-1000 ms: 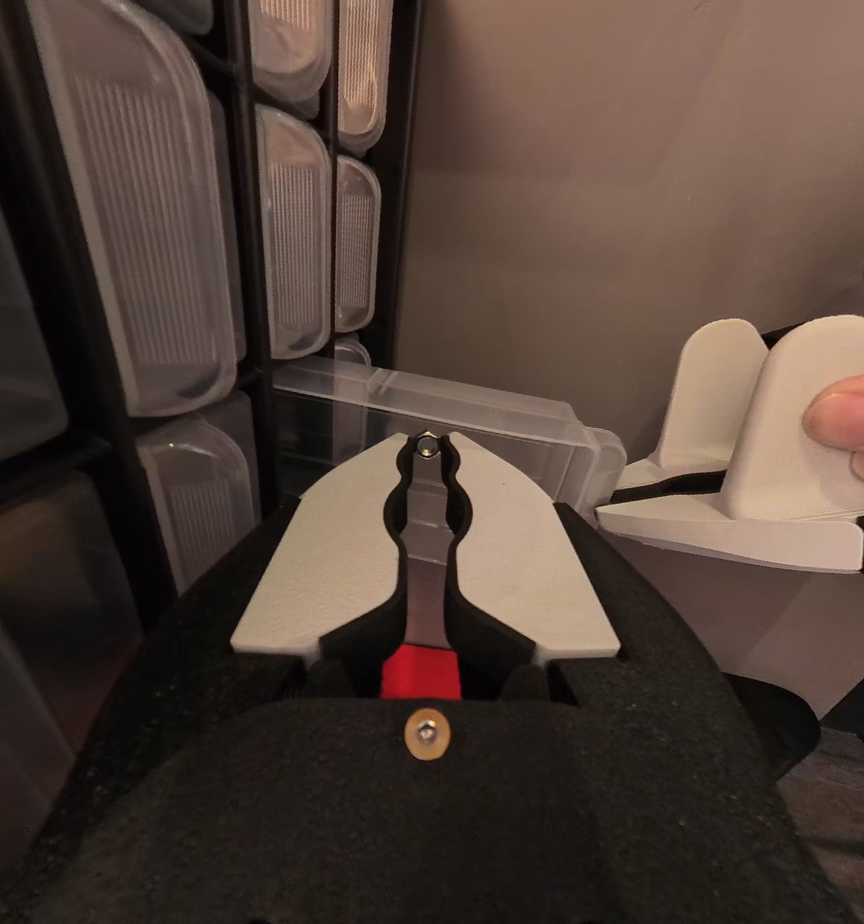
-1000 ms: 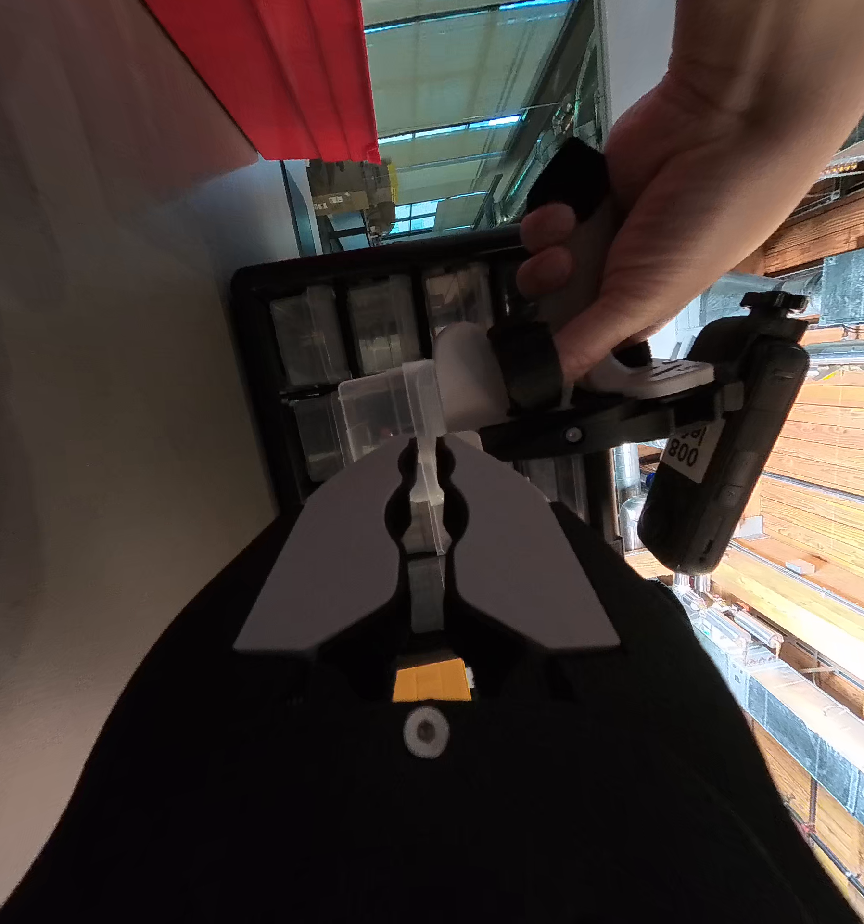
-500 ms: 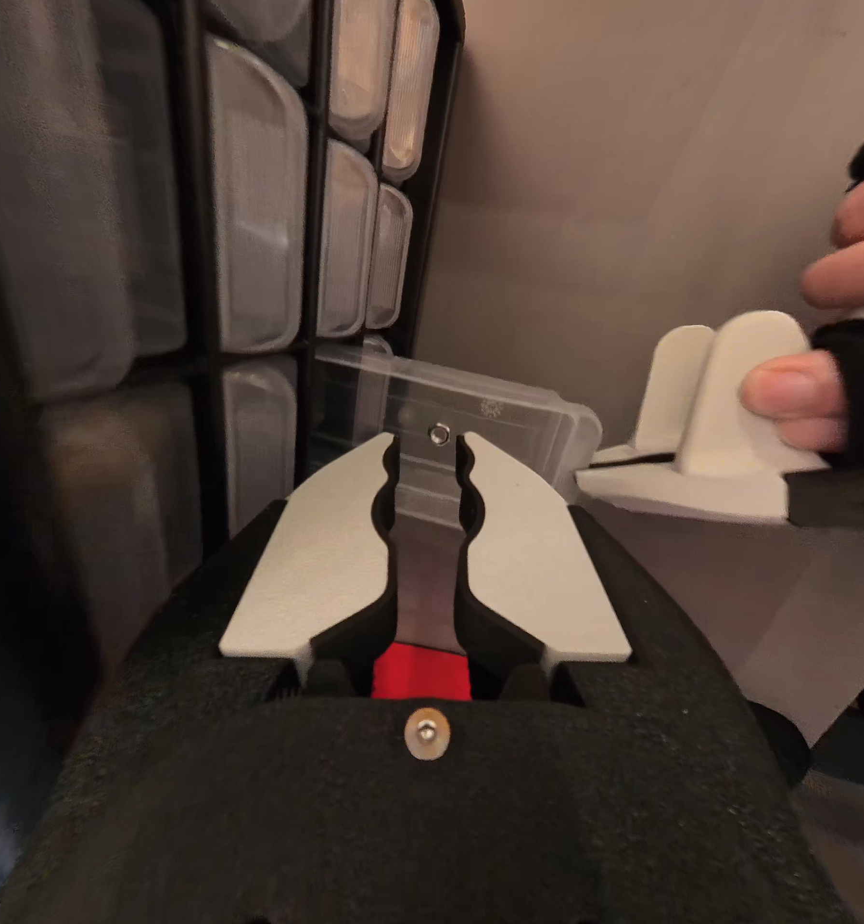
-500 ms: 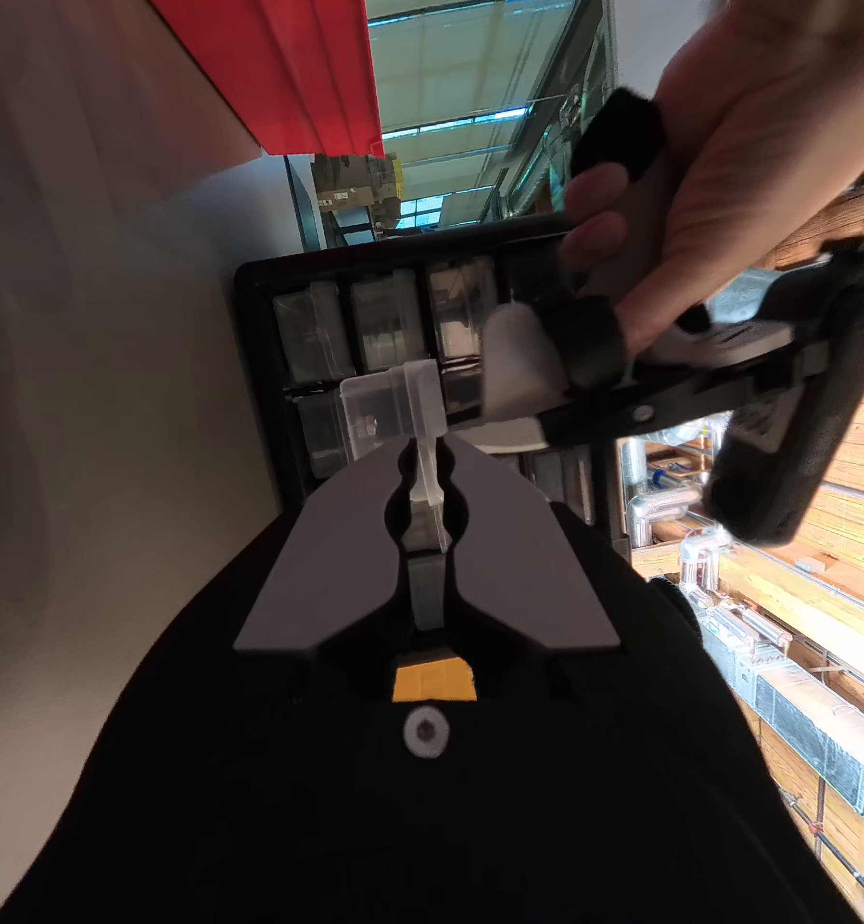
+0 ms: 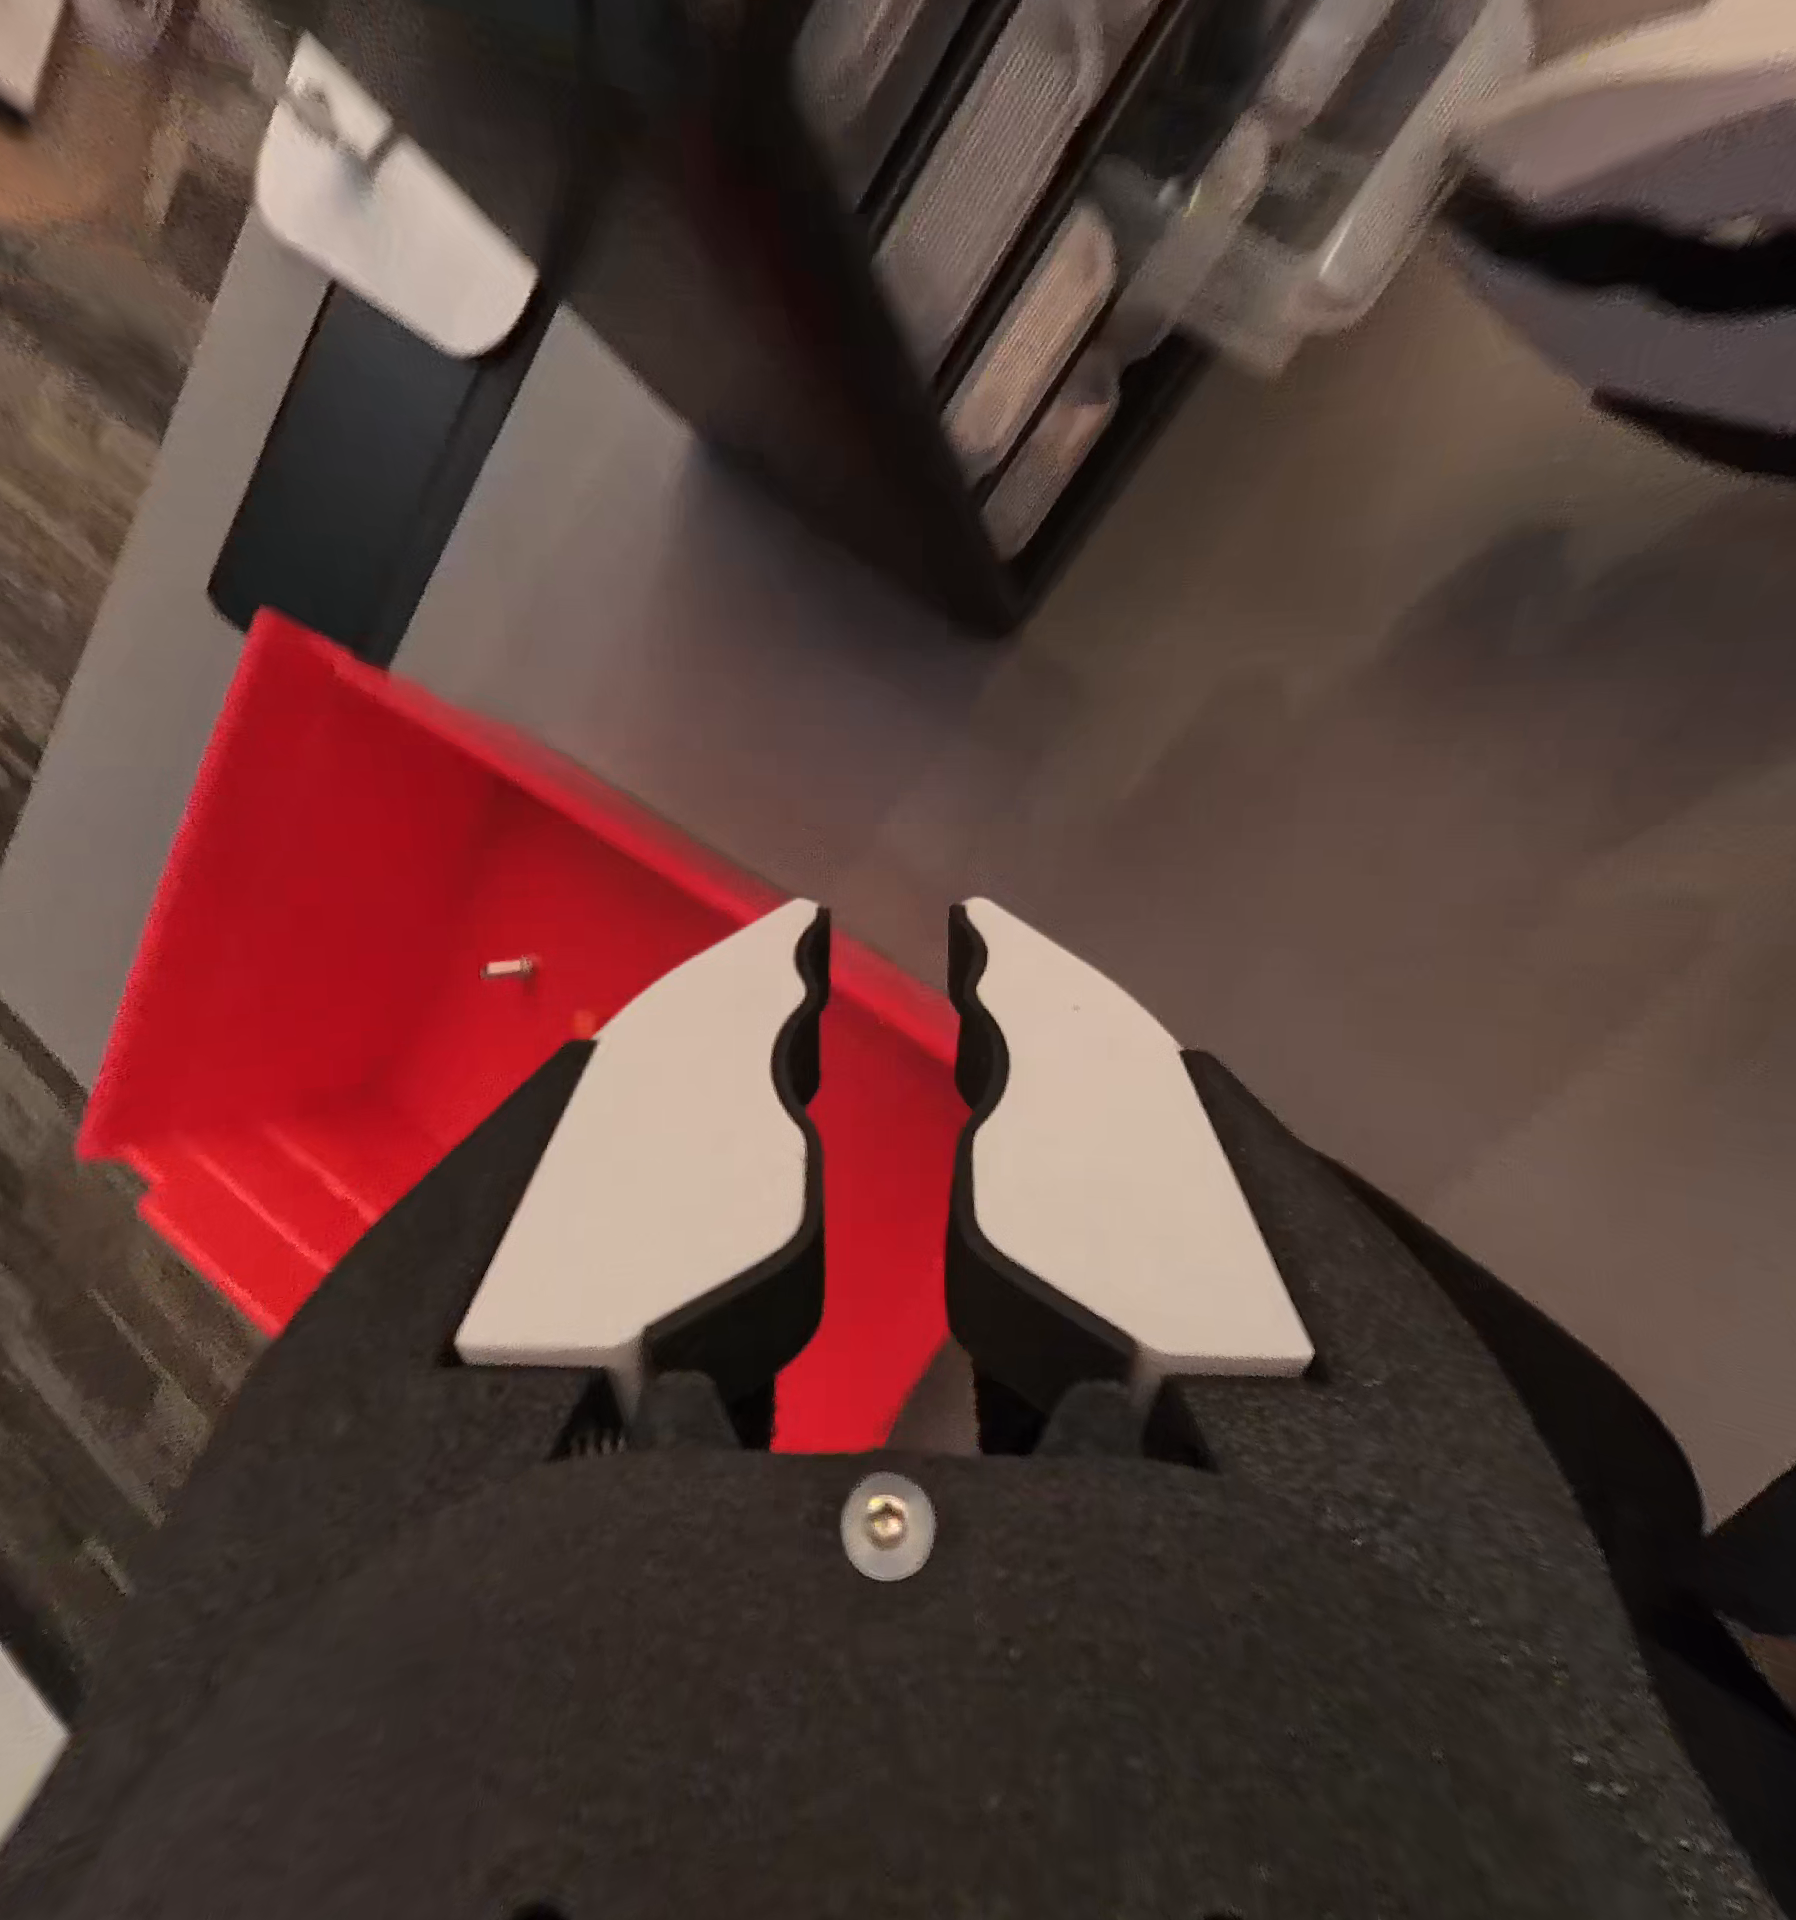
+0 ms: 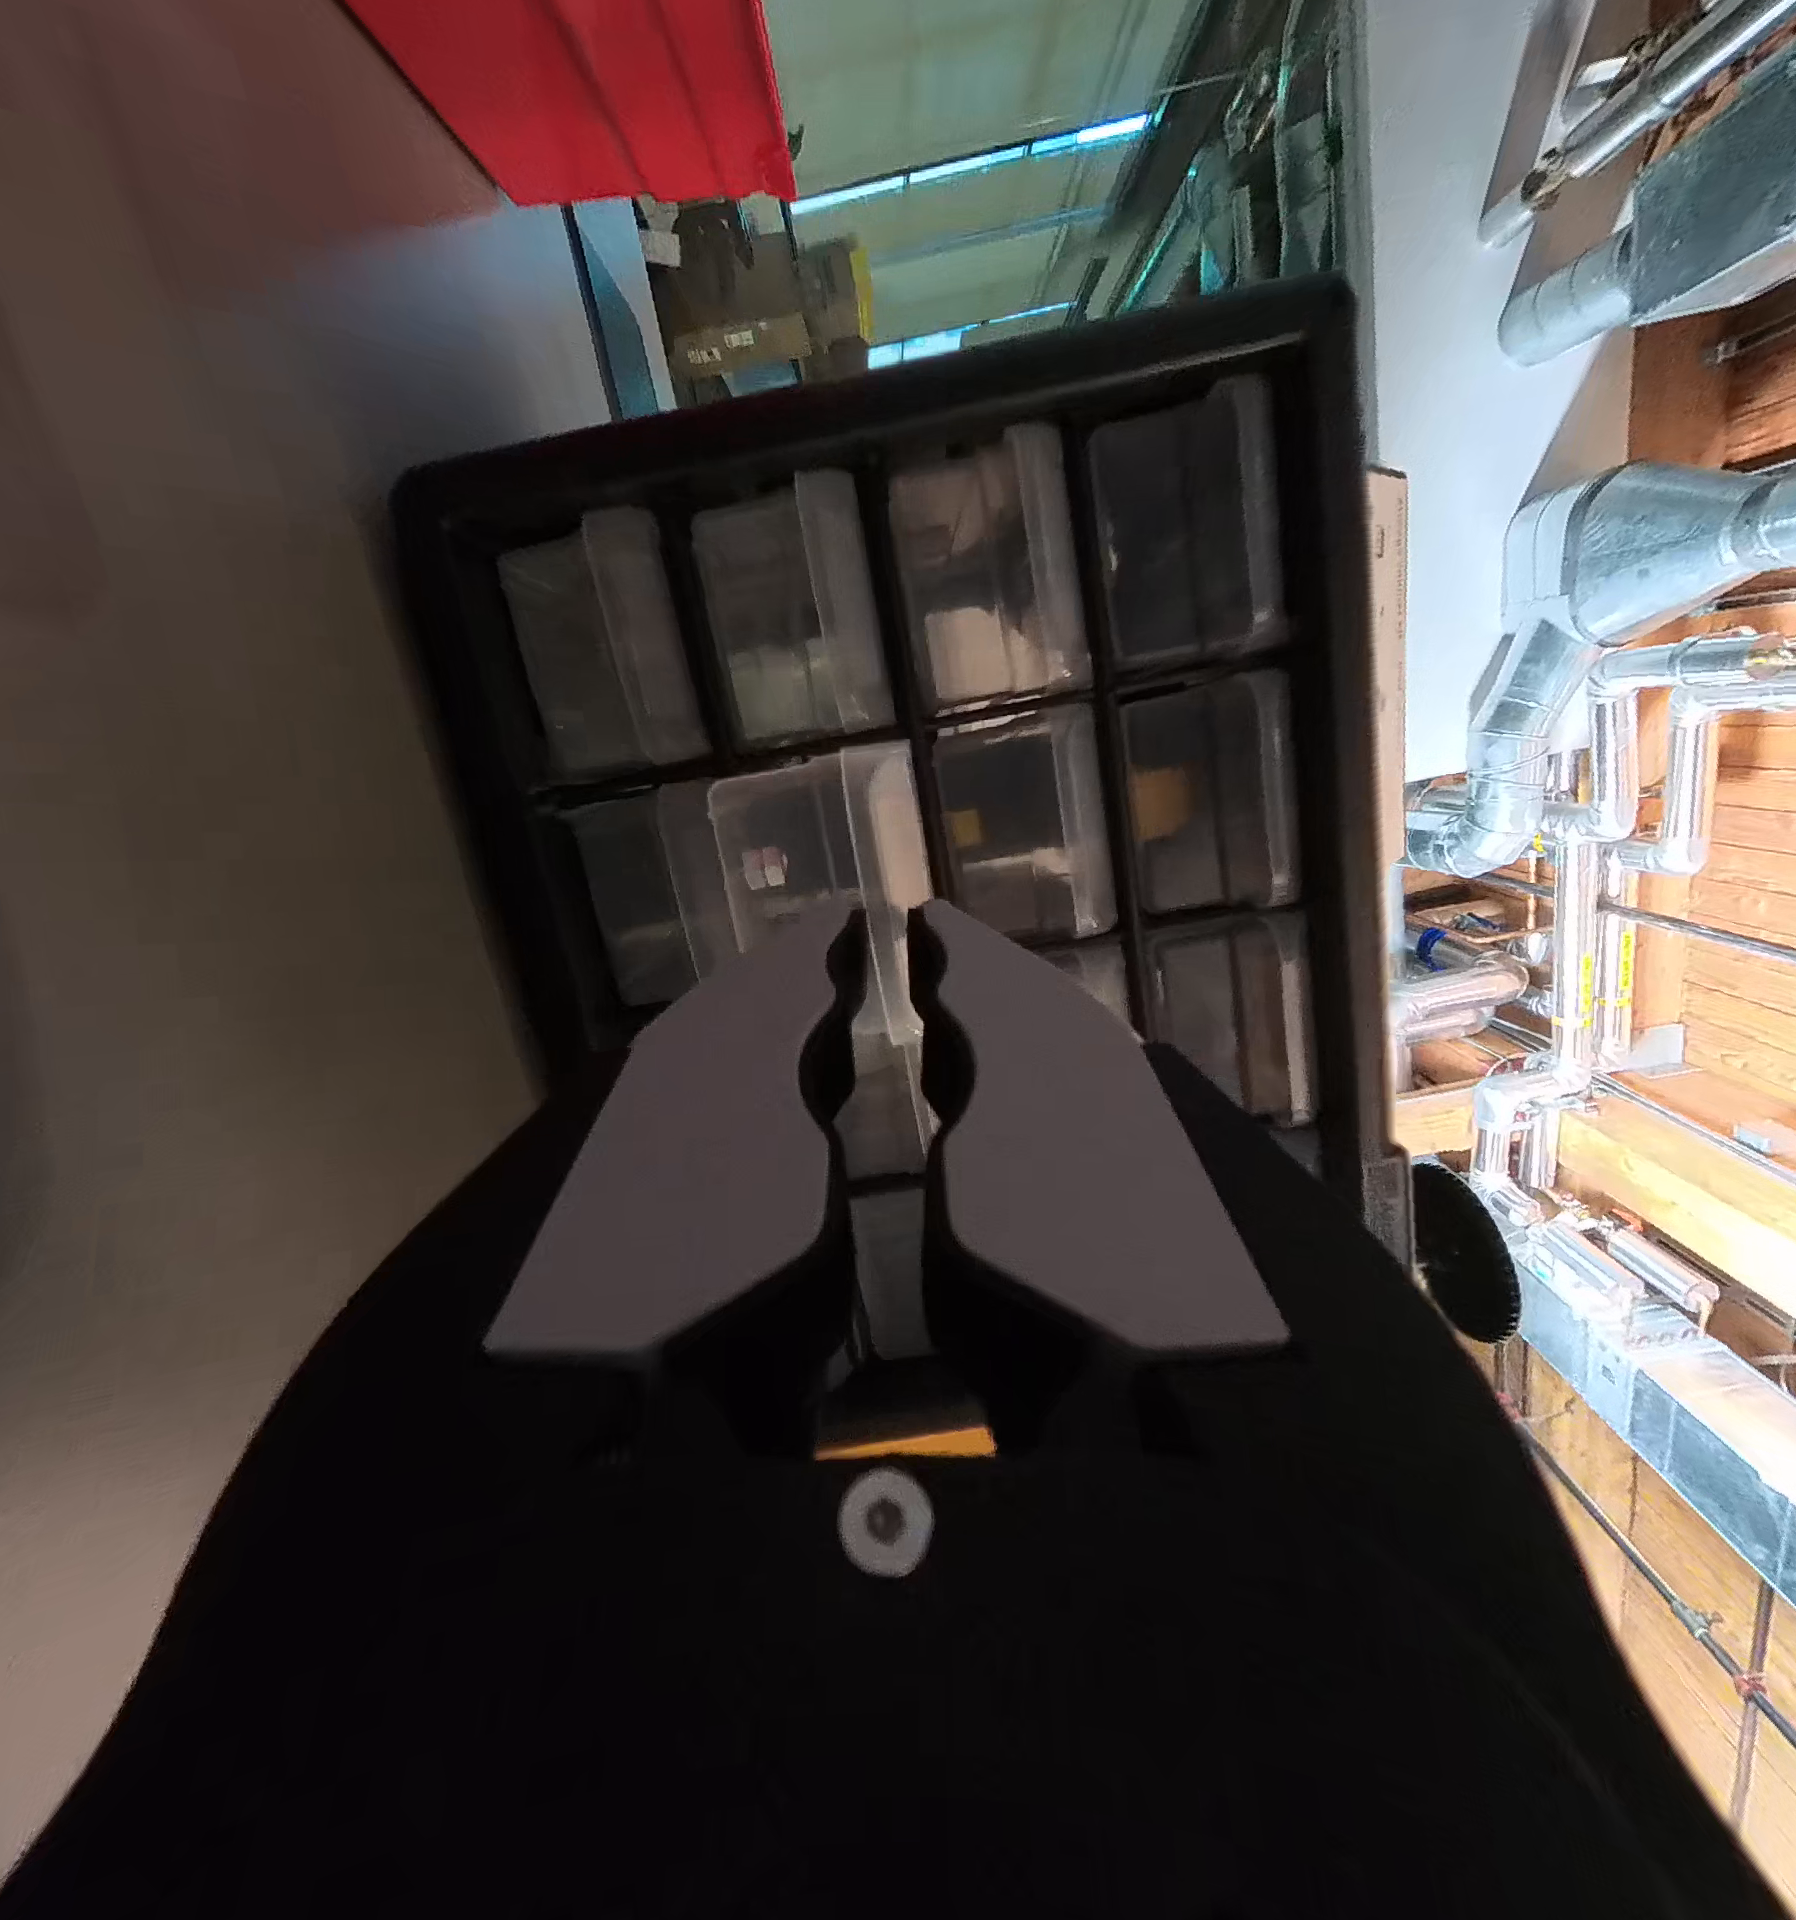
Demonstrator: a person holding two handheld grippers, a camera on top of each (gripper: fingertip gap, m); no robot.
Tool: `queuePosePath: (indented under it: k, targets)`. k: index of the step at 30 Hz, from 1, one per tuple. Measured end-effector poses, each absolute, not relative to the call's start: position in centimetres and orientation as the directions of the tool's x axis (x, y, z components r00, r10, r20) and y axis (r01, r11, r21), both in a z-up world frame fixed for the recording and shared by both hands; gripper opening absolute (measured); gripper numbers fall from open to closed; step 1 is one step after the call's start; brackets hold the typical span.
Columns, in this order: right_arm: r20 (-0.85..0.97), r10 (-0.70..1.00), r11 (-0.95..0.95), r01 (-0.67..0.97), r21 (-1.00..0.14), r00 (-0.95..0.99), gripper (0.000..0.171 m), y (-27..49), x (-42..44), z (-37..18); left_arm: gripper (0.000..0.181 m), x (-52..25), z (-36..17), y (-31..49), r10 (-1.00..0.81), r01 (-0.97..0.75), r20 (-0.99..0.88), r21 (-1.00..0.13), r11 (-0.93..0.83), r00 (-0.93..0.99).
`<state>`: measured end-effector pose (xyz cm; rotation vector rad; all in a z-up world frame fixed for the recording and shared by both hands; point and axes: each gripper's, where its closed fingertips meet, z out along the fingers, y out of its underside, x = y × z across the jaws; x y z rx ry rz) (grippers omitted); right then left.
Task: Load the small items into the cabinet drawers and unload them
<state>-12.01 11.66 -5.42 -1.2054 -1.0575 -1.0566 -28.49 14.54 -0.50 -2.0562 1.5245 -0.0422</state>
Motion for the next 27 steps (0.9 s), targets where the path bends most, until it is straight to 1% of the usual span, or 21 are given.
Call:
queuePosePath:
  k: [2, 6, 15, 16, 18, 19, 22, 25, 27]
  targets:
    - [0.984, -0.052, 0.046, 0.985, -0.166, 0.169, 0.008, 12.6, -11.6, -5.5, 0.021, -30.6, -1.0, 15.0, -0.865, -0.848, -0.300, -0.478, -0.228, 0.402]
    - [0.985, -0.045, 0.025, 0.986, -0.167, 0.168, 0.008, 14.4, -11.1, -5.5, 0.022, -33.5, -1.7, 15.0, -0.844, -0.791, -0.236, -0.531, -0.304, 0.483]
    - [0.984, -0.037, -0.001, 0.984, -0.176, 0.176, 0.009, 16.5, -10.5, -5.6, 0.022, -37.1, -2.8, 15.0, -0.813, -0.746, -0.191, -0.551, -0.374, 0.549]
    - [0.983, -0.039, -0.005, 0.984, -0.180, 0.180, 0.010, 16.4, -10.4, -5.6, 0.022, -37.3, -2.9, 15.0, -0.812, -0.743, -0.187, -0.552, -0.379, 0.553]
    - [0.976, -0.065, 0.001, 0.978, -0.208, 0.207, 0.018, 16.0, -10.3, -5.4, 0.022, -37.6, -3.2, 15.0, -0.810, -0.738, -0.179, -0.552, -0.387, 0.559]
    - [0.976, -0.064, 0.017, 0.978, -0.207, 0.208, 0.019, 15.5, -10.5, -5.6, 0.022, -37.8, -3.3, 15.0, -0.809, -0.736, -0.174, -0.553, -0.391, 0.561]
    - [0.985, -0.013, 0.077, 0.982, -0.170, 0.172, 0.019, 14.2, -11.3, -7.3, 0.022, -38.2, -4.0, 15.2, -0.806, -0.730, -0.162, -0.551, -0.404, 0.569]
    - [0.995, 0.025, 0.063, 0.993, -0.101, 0.099, 0.019, 14.4, -11.3, -9.2, 0.022, -38.4, -4.6, 15.6, -0.801, -0.723, -0.147, -0.546, -0.424, 0.581]
    - [0.994, 0.040, 0.042, 0.994, -0.100, 0.098, 0.021, 14.9, -11.2, -9.8, 0.022, -38.4, -5.0, 16.0, -0.796, -0.712, -0.131, -0.548, -0.438, 0.591]
